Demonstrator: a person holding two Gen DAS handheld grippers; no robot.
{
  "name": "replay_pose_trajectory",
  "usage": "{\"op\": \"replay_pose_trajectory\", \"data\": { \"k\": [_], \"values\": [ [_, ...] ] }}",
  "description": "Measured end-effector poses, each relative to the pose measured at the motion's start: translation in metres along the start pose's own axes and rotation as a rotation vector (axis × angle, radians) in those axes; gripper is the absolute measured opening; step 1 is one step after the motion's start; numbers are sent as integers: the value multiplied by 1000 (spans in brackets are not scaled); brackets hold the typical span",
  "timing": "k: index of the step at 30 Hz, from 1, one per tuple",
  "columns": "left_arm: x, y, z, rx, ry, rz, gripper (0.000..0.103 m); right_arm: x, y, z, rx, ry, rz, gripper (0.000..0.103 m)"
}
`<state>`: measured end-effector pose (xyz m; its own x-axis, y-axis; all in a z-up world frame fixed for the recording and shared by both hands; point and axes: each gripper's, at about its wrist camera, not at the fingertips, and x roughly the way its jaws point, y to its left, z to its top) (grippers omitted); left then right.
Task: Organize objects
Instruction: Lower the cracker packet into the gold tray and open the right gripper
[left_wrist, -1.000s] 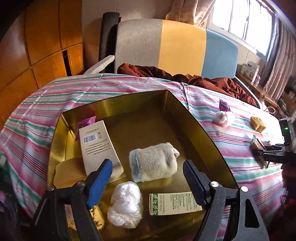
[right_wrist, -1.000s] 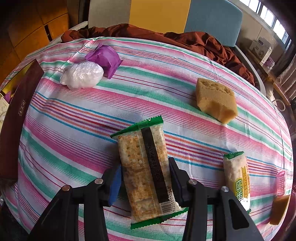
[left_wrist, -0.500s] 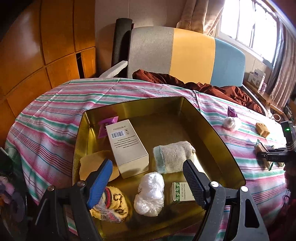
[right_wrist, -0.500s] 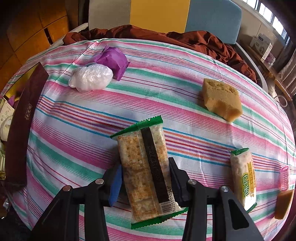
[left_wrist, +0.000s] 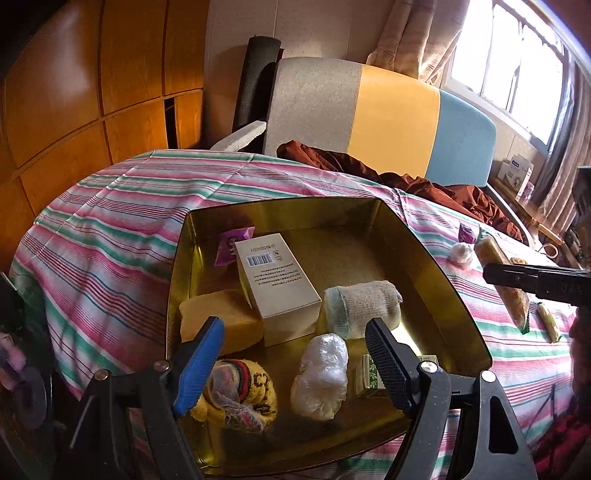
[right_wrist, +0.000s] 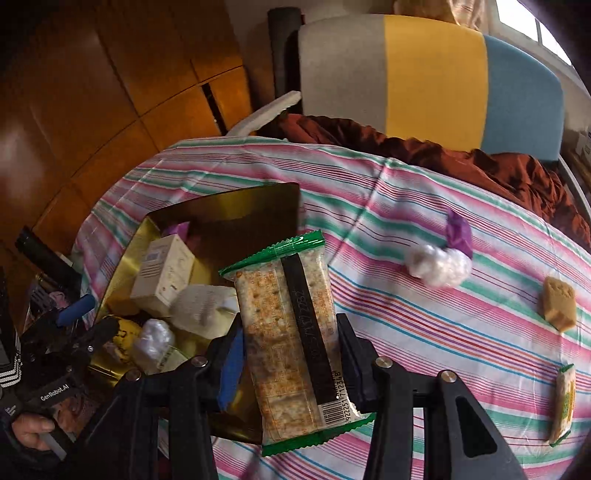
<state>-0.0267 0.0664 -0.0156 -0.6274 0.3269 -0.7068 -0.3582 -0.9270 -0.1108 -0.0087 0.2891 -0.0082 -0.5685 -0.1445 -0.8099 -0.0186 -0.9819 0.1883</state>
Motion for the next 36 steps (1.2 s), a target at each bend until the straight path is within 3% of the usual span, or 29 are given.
{"op": "replay_pose_trajectory", "data": {
  "k": [6, 13, 16, 36],
  "values": [
    [-6, 17, -2, -40, -7, 1, 80, 39, 44, 2, -67, 61, -32, 46],
    [-5, 30, -8, -69, 2, 9, 81, 59, 49, -7, -88, 94, -127, 47],
    [-3, 32, -8, -74, 5, 8, 81, 59, 48, -10, -92, 90, -156, 47],
    [-8, 18, -6, -28, -1, 23, 85, 11, 19, -28, -21, -2, -108, 49]
  ]
}}
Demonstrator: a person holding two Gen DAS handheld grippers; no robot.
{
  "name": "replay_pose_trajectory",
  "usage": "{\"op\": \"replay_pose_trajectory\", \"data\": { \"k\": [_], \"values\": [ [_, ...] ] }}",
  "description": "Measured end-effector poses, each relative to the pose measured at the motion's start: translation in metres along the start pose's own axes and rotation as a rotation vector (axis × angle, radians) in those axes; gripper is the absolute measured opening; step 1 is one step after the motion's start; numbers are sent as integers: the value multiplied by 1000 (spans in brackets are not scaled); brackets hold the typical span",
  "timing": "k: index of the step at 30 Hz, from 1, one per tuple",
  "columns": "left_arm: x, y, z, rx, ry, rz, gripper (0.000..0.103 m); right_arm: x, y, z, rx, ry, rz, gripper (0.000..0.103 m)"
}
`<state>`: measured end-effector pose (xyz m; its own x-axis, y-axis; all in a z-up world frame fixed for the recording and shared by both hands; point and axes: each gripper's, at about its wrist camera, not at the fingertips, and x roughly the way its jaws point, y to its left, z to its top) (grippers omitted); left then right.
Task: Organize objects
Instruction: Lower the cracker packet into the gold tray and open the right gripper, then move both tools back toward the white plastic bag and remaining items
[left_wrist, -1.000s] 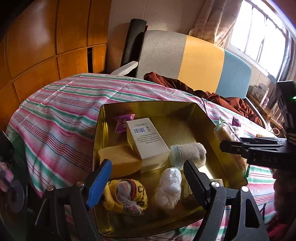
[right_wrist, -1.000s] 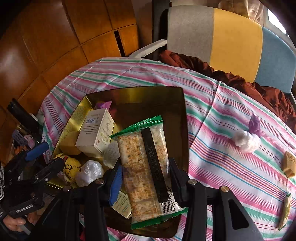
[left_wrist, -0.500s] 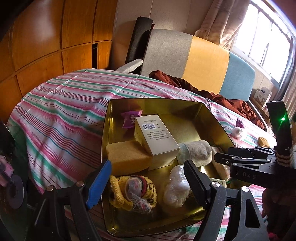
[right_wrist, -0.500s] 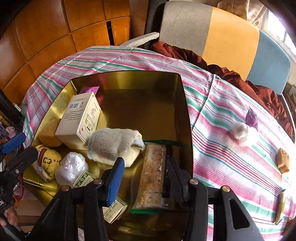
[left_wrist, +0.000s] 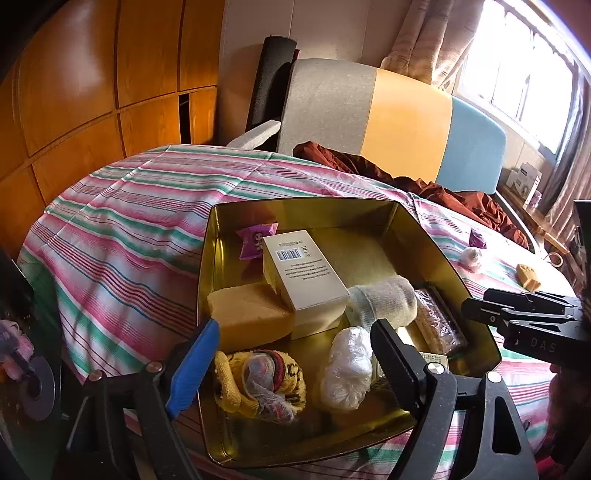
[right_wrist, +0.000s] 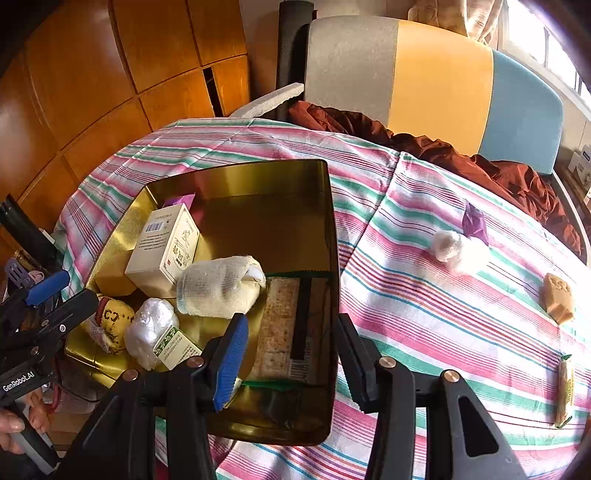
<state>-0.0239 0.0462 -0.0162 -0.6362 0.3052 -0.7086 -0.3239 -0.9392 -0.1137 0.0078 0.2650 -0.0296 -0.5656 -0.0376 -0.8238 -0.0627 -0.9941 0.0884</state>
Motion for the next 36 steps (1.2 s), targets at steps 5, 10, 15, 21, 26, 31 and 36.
{"op": "replay_pose_trajectory", "data": {
  "k": [5, 10, 15, 21, 26, 31, 36],
  "values": [
    [-2, -7, 0, 22, -1, -5, 85, -9, -24, -5, 36, -7, -31, 49],
    [-5, -18, 1, 54, -6, -13, 85, -16, -59, -8, 90, -7, -81, 49],
    [-5, -31, 4, 91, -6, -26, 85, -26, -97, -10, 126, -14, -131, 49],
    [-6, -49, 8, 136, -12, -38, 91, -34, -148, -13, 171, -16, -214, 49],
    [-3, -65, 14, 169, -3, -58, 95, -33, -202, -23, 226, -1, -302, 49],
    [-1, -88, 22, 221, -12, -91, 101, -35, -258, -49, 420, -26, -353, 49],
    [3, -120, 29, 278, -15, -127, 103, -48, -286, -59, 567, -46, -395, 50]
  ]
}}
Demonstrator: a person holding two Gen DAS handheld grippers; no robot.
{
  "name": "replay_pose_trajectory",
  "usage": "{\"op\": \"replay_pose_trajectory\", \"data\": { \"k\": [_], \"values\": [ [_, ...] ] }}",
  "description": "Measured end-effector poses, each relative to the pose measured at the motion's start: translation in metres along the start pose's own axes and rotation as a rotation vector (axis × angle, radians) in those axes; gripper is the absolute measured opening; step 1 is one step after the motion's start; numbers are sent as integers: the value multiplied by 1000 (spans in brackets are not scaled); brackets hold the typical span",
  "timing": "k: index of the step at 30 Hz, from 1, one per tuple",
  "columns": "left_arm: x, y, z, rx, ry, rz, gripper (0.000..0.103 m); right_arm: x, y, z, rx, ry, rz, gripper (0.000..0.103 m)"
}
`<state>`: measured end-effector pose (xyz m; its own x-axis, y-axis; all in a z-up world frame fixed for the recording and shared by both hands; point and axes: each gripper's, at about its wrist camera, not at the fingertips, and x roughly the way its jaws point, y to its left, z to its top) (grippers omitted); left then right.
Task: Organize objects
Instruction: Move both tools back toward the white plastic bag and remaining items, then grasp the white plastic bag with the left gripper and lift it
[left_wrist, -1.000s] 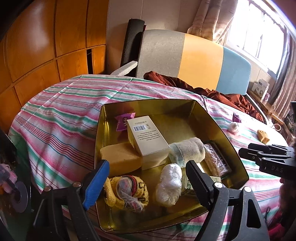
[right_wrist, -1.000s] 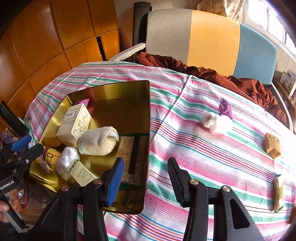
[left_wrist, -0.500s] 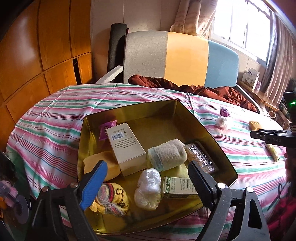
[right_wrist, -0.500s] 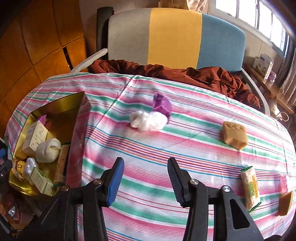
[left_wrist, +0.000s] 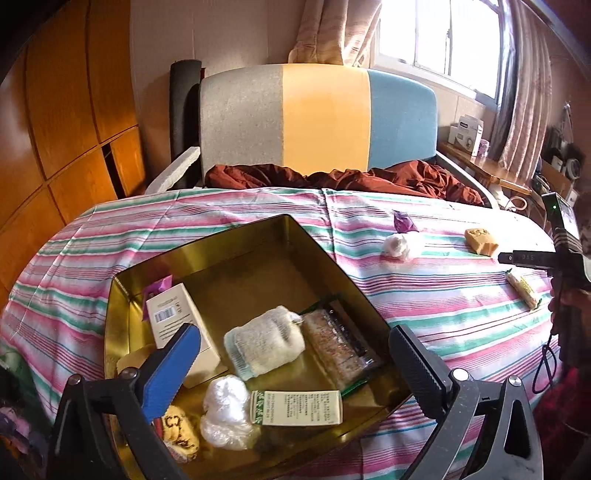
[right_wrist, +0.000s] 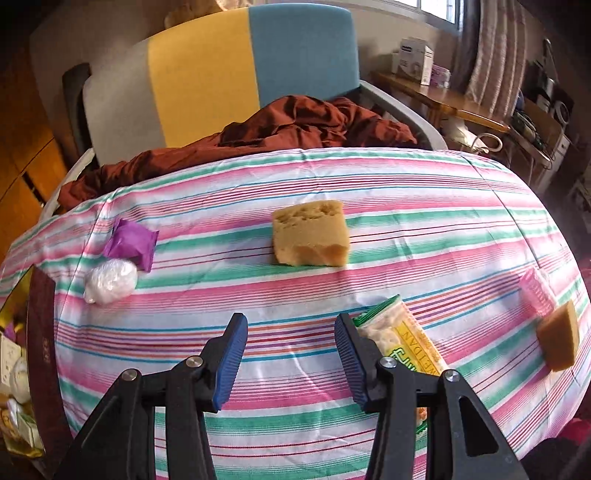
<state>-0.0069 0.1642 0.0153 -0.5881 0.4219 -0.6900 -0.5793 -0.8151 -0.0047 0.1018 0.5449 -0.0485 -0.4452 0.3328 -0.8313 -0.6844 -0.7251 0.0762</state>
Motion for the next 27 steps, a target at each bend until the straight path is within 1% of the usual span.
{"op": "replay_pose_trajectory", "data": {
  "k": [3, 6, 8, 12, 14, 18, 21, 24, 25, 27],
  "values": [
    [8, -19, 13, 34, 7, -38, 103, -4, -11, 2, 51, -7, -9, 50],
    [16, -42, 27, 84, 9, -67, 103, -13, -24, 5, 118, -43, 11, 50],
    [26, -56, 36, 102, 24, -89, 103, -17, -35, 6, 174, -60, 25, 50],
    [46, -78, 52, 118, 51, -123, 103, -15, -51, 6, 268, -35, 69, 50],
    [61, -89, 59, 128, 79, -127, 103, -15, -53, 5, 284, -26, 82, 50],
    [93, -104, 72, 123, 145, -129, 102, -18, -49, 5, 266, -34, 117, 50],
    [118, -116, 82, 115, 194, -136, 101, -31, -59, 6, 318, -98, 148, 50],
    [141, -128, 87, 125, 216, -142, 99, -44, -85, 5, 437, -170, 165, 51],
    [148, -131, 89, 128, 222, -146, 99, -46, -94, 3, 478, -179, 166, 51],
    [162, -139, 94, 138, 219, -148, 99, -45, -110, 0, 557, -184, 192, 56]
  ]
}}
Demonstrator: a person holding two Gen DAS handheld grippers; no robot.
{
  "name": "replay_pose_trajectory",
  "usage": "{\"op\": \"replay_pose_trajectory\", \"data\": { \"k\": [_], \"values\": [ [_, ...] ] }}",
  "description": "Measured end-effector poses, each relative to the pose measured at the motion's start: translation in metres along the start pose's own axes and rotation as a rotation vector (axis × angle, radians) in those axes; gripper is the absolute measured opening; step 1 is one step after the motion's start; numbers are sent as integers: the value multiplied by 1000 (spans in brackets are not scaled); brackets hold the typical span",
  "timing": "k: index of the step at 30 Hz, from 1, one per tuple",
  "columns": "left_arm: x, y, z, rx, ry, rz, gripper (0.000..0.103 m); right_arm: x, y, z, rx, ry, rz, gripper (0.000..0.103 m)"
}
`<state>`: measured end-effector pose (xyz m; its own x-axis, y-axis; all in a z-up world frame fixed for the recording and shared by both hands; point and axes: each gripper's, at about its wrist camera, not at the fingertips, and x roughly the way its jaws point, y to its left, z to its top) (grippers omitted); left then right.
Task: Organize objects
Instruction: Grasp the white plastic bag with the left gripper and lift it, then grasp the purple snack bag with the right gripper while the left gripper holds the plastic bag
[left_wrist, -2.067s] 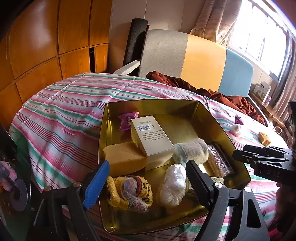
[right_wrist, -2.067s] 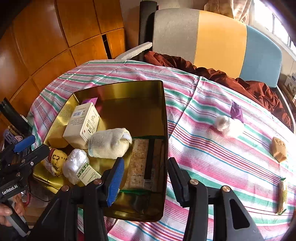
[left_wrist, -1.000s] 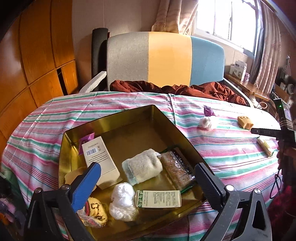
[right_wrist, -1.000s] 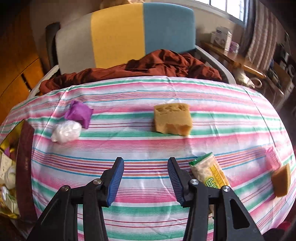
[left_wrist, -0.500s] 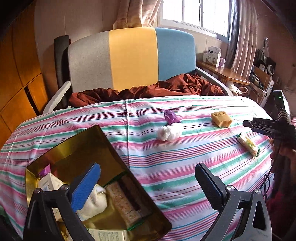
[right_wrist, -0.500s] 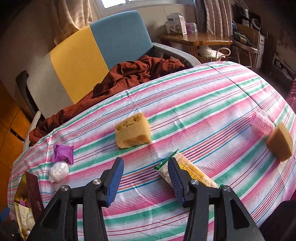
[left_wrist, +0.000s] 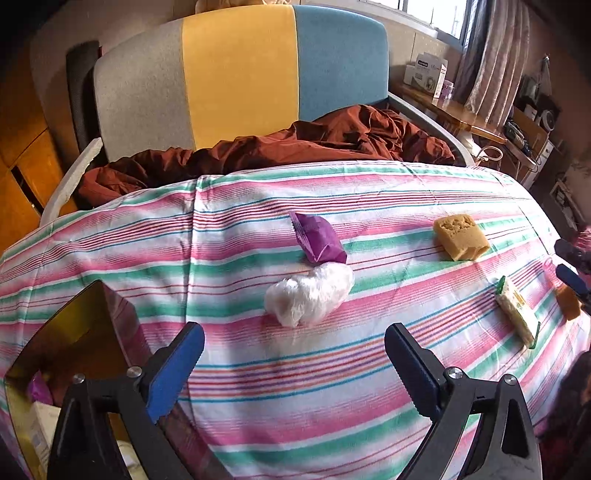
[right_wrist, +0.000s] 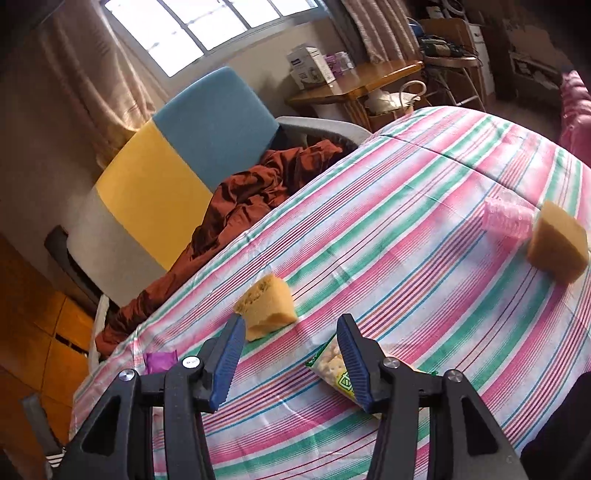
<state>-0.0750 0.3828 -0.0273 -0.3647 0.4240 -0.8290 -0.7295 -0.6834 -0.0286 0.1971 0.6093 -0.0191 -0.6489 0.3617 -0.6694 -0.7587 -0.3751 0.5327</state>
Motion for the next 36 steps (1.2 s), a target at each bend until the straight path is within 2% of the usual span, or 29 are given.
{"op": "replay_pose_trajectory", "data": {
  "k": [5, 10, 14, 16, 19, 22, 23, 28, 31, 34, 36],
  "values": [
    [29, -15, 18, 109, -17, 33, 98, -2, -16, 6, 91, -9, 15, 57],
    [56, -24, 24, 173, -10, 27, 96, 9, -7, 2, 44, 42, 9, 58],
    [76, -24, 27, 149, 28, 8, 81, 16, -2, -1, 15, 75, -2, 58],
    [85, -23, 26, 135, 57, 7, 63, 17, -3, -2, 10, 81, -5, 58],
    [86, -18, 24, 78, 65, -15, 56, 19, -2, -3, -3, 95, -12, 58],
    [80, -18, 18, 47, 86, -16, 43, 24, 0, -5, -20, 118, -12, 58],
    [77, -19, 14, 38, 94, -20, 34, 24, 1, -5, -24, 122, -10, 58],
    [51, -47, -25, 70, 84, -27, 30, 24, 0, -6, -20, 131, -1, 58],
    [32, -67, -57, 91, 40, -52, 30, 26, 0, -7, -19, 143, 3, 58],
    [15, -77, -85, 85, -9, -137, 30, 27, 1, -8, -26, 149, -2, 58],
    [7, -82, -101, 106, -45, -150, 30, 30, 1, -9, -25, 163, -2, 58]
  ]
}}
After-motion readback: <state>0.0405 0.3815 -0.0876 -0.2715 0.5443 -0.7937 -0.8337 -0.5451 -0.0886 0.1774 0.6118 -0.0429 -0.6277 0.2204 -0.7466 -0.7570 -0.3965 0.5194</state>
